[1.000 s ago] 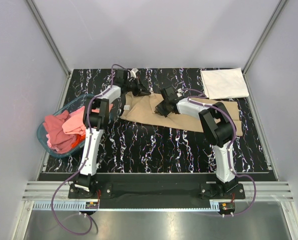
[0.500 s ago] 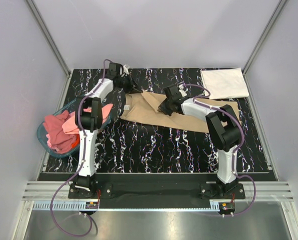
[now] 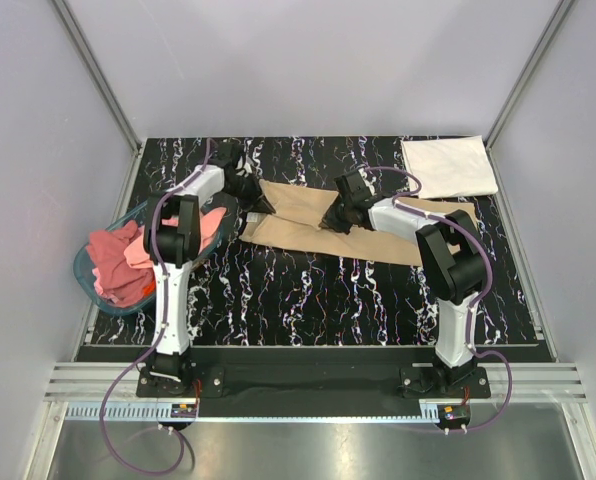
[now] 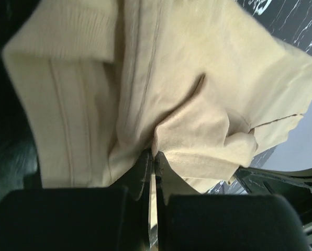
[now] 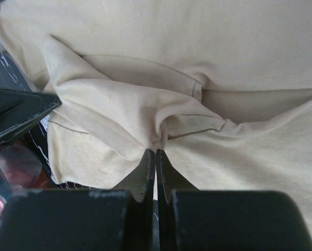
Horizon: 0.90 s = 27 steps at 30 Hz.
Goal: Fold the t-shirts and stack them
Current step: Fold the tshirt
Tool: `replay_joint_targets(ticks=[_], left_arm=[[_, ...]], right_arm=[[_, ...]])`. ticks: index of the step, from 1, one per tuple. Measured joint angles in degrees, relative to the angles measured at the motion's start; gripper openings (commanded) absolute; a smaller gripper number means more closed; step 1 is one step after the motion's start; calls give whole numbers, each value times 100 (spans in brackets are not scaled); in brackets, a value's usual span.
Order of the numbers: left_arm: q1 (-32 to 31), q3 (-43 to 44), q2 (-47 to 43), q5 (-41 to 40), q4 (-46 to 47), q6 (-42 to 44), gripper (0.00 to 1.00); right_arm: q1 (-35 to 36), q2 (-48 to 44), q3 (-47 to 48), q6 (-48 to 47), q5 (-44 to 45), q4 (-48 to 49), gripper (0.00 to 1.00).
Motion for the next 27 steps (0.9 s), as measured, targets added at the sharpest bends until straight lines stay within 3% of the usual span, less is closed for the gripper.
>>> replay_joint_targets(ticks=[7,10,14,19,27], left_arm=[[0,-59,-181,-153,-61,59,21],[0,76,-181,-190,-170,70,22],[0,472,-181,-267,-267,120,23],[-4,546,-284,-319,-299,195,24],[-190,960,-111,-186,-417,367,24]], right_arm=[[-4,0,-20,-262,-186,37,25],[-33,-24,-35,-413,-264,-22,29],[-118,-225,-39,-636,-291,-243,30],[-238,-470,48,-881,-400,-330,19],[-251,72,675,-1163,-767,-304,17]])
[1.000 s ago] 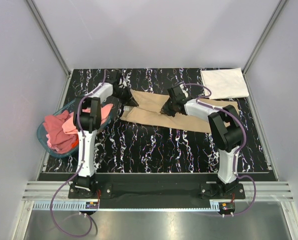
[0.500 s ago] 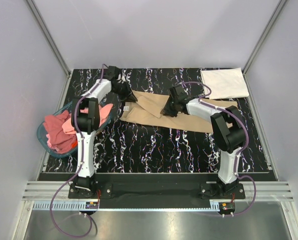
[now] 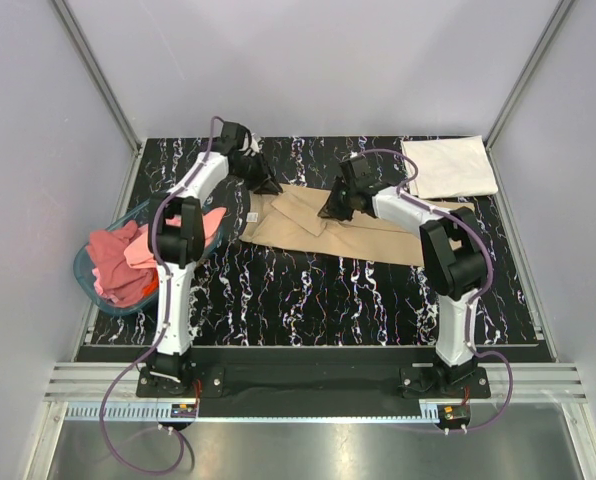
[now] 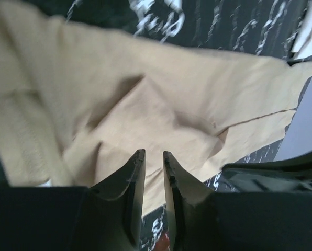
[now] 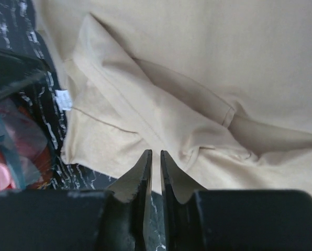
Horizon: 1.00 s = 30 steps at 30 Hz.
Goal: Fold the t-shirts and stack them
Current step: Fold the tshirt
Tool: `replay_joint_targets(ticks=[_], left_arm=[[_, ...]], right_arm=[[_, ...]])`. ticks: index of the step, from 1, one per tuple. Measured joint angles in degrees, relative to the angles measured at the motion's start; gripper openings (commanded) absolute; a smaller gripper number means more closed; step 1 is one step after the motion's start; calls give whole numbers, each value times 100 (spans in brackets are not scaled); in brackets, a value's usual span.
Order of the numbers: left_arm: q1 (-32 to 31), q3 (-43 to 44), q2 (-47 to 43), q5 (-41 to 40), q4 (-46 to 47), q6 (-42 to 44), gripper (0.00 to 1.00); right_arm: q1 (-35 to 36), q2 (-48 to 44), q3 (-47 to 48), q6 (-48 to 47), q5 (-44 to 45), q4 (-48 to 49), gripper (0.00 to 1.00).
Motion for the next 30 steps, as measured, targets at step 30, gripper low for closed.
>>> replay_joint_targets(ticks=[30], left_arm=[[-238,-2500,-2264,-490,74,680,1]], right_arm=[[-72,-120,-61,-273,-254,50,15]])
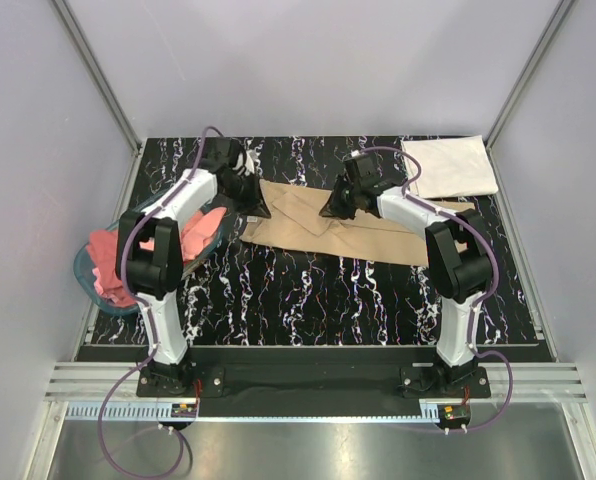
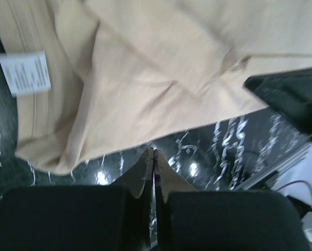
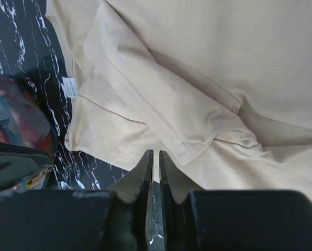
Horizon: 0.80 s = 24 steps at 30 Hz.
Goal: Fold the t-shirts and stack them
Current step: Fold the tshirt
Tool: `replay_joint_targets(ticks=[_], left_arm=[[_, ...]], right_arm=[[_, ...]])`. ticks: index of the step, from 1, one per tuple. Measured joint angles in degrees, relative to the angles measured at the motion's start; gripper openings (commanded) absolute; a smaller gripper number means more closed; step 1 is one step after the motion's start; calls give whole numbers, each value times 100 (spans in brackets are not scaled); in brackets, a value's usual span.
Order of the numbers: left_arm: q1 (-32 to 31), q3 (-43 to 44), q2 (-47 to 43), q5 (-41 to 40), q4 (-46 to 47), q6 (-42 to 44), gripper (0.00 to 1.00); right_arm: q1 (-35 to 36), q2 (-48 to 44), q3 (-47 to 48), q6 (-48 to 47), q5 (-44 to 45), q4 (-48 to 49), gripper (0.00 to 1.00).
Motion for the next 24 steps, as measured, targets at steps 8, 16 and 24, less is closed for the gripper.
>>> replay_joint_targets(ticks=[8,16,24], left_arm=[[-212,-660,87,-772,-118,74,0],[-201,-660,474,-1867,-302,48,0],[-223,-608,529,-2236,-376,-17,2]], right_arm=[[4,229,-232,120,-221,153,13],[4,597,-407,120,-170,234,13],[11,599,-439,116,-155,361,12]])
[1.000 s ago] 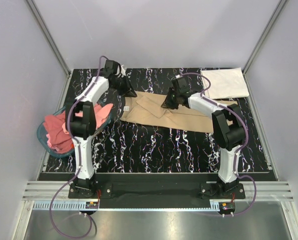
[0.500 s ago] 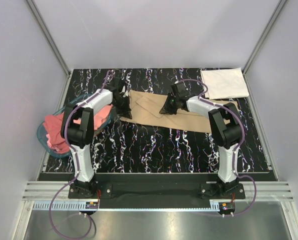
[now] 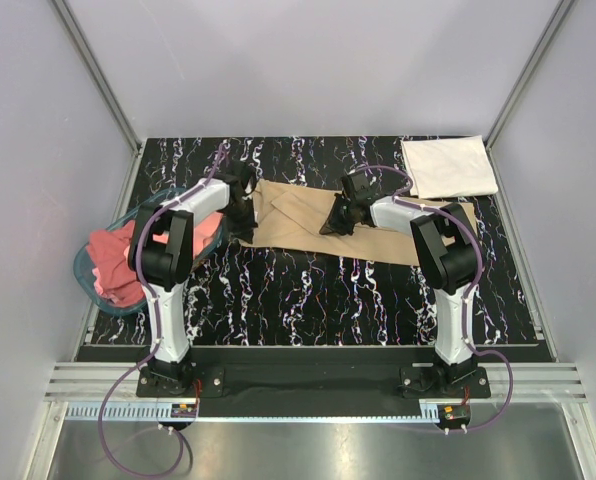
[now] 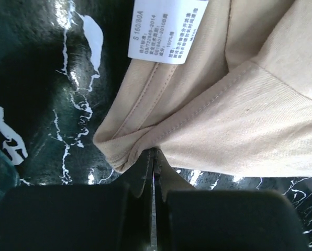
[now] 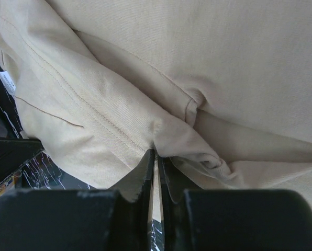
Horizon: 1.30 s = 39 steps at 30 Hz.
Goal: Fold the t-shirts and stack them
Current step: Fold the tshirt
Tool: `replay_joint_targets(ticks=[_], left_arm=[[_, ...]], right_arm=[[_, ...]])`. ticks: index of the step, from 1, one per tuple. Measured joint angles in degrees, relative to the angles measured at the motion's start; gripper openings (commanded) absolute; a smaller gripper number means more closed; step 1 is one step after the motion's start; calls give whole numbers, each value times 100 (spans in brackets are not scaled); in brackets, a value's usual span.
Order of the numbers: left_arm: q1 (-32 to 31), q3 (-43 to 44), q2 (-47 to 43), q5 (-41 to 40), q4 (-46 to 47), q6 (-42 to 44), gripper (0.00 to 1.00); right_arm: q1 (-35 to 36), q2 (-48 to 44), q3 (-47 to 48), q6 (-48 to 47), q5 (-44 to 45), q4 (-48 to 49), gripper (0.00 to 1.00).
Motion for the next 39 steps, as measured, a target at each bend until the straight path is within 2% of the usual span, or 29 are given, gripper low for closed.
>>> replay_joint_targets(ticks=[5,9,15,23,27,34,39], left_arm=[[9,341,7,-42,-295,13,5],[20,984,11,7,-435,9,6],[-37,1471,72,149,-396,-133,6],[-393,1832,1145,188,-393,-229,6],[-361,2236,1362,140,-479,-289,7],[-144,3388,2120,216,-616,-498,7],[138,4843,2970,385,-575,-629,10]], right_arm=[[0,-7,-11,0,-4,20,13],[0,-92,-20,0,-15,-17,18],[-13,-586,-22,-2,-81,-136,19],[-356,-1412,-190,-55,-149,-251,20],[-643,-1792,-251,-107,-153,-352,20],[-1147,-2448,-319,-170,-442,-612,21],[-1488,-3005,-321,-282,-442,-774,21]])
